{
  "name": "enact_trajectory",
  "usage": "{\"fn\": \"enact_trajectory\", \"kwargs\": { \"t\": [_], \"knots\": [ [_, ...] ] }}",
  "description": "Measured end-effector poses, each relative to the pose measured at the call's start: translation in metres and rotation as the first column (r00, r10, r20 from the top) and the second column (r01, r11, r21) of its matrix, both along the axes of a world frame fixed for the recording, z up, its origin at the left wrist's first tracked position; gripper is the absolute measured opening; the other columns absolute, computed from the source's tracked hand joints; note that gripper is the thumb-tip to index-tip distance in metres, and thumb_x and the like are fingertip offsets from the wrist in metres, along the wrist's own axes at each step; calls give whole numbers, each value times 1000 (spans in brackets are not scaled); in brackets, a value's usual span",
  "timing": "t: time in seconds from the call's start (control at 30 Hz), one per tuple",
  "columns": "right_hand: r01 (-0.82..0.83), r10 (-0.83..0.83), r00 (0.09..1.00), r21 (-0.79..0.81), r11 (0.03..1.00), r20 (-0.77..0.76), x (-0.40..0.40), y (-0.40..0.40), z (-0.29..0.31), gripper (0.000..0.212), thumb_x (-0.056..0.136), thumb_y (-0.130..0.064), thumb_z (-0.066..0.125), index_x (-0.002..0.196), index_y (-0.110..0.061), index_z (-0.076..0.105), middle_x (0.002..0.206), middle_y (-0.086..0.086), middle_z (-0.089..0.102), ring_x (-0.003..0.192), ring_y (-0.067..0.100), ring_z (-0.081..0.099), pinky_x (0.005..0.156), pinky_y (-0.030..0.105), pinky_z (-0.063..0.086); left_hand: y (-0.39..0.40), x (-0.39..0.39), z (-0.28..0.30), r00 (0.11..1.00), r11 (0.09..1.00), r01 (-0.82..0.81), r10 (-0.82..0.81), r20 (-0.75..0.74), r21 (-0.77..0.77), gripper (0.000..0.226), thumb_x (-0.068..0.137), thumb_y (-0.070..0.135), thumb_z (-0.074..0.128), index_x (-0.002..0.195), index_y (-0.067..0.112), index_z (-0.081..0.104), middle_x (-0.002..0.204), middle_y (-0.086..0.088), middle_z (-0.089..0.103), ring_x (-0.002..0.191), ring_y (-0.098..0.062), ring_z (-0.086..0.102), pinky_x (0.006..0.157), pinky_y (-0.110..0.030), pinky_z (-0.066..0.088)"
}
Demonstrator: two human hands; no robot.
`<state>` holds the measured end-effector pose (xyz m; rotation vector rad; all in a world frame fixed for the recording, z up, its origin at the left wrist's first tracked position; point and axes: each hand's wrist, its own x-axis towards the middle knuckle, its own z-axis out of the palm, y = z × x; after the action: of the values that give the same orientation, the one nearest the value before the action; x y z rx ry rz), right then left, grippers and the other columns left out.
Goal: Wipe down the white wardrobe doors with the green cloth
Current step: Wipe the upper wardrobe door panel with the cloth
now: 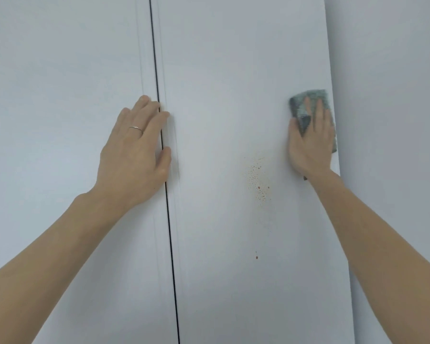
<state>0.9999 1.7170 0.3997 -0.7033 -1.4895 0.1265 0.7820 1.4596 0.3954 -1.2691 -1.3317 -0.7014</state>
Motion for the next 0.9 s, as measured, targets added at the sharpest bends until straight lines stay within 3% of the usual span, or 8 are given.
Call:
{"fn": "enact_trajectory", "kwargs": {
  "t": [0.1, 0.17, 0.27, 0.4, 0.5, 0.6, 0.73, 0.9],
  "knots": [
    [20, -33, 995, -137, 990, -92, -10, -7, 6, 61, 111, -41, 28, 164, -24, 2, 172, -1, 0, 158, 18, -3, 127, 44, -3, 0, -4, -4, 1000, 1000, -18, 18, -18, 4, 52, 96, 17, 51, 144, -2, 50, 157, -15, 46, 155, -33, 29, 125, -47, 24],
    [44, -57, 994, -142, 989, -89, -28, -21, 13, 63, 109, -44, 26, 164, -25, 2, 172, -1, -1, 158, 20, -4, 127, 46, -4, 0, -1, -9, 1000, 1000, -5, 5, 12, 6, 54, 98, 15, 51, 149, -2, 47, 159, -14, 45, 155, -33, 30, 127, -44, 20],
    [74, -79, 996, 113, 991, 41, -68, -64, 8, 63, 106, -47, 25, 164, -25, 13, 172, 2, 7, 159, 24, 3, 128, 45, -1, -2, 2, -16, 999, 1000, 2, -1, 41, -4, 57, 101, 7, 58, 155, 1, 40, 162, -12, 42, 156, -31, 30, 126, -42, 23],
    [-62, -99, 945, 470, 881, 311, -118, -127, -27, 66, 100, -46, 24, 163, -26, 22, 171, 1, 12, 159, 24, 3, 128, 46, -1, -9, 7, -17, 992, 999, 29, -25, 121, -29, 66, 98, 2, 56, 160, 10, 35, 166, -3, 38, 157, -21, 25, 118, -40, 33],
    [-154, -128, 894, 565, 811, 428, -121, -135, -53, 64, 102, -39, 30, 163, -24, 19, 172, 1, 10, 159, 21, 0, 128, 46, 1, -12, 10, -19, 983, 997, 70, -62, 170, -40, 75, 92, -7, 45, 162, 16, 33, 167, 2, 35, 158, -14, 21, 118, -32, 28],
    [-169, -183, 859, 603, 779, 478, -104, -117, -61, 59, 106, -41, 30, 163, -30, 18, 172, -5, 9, 159, 17, 0, 129, 44, 5, -9, 7, -24, 987, 997, 68, -64, 146, -26, 67, 95, -2, 42, 159, 14, 38, 166, 0, 38, 158, -18, 23, 118, -36, 30],
    [-122, -127, 894, 507, 853, 429, -71, -70, -50, 61, 103, -44, 28, 163, -33, 19, 171, -5, 11, 159, 18, 1, 128, 42, 0, -2, 5, -30, 991, 999, 36, -31, 131, -36, 58, 98, 36, 40, 152, 16, 48, 165, 0, 37, 160, -15, 17, 125, -42, 25],
    [2, -19, 991, 129, 992, 134, -13, -4, -32, 59, 106, -39, 28, 163, -31, 12, 172, -4, 6, 158, 18, 0, 128, 45, -1, 0, 13, -31, 988, 999, -10, 17, 156, -41, 52, 93, 36, 50, 141, 17, 58, 163, 1, 40, 158, -15, 19, 109, -53, 43]
  ]
}}
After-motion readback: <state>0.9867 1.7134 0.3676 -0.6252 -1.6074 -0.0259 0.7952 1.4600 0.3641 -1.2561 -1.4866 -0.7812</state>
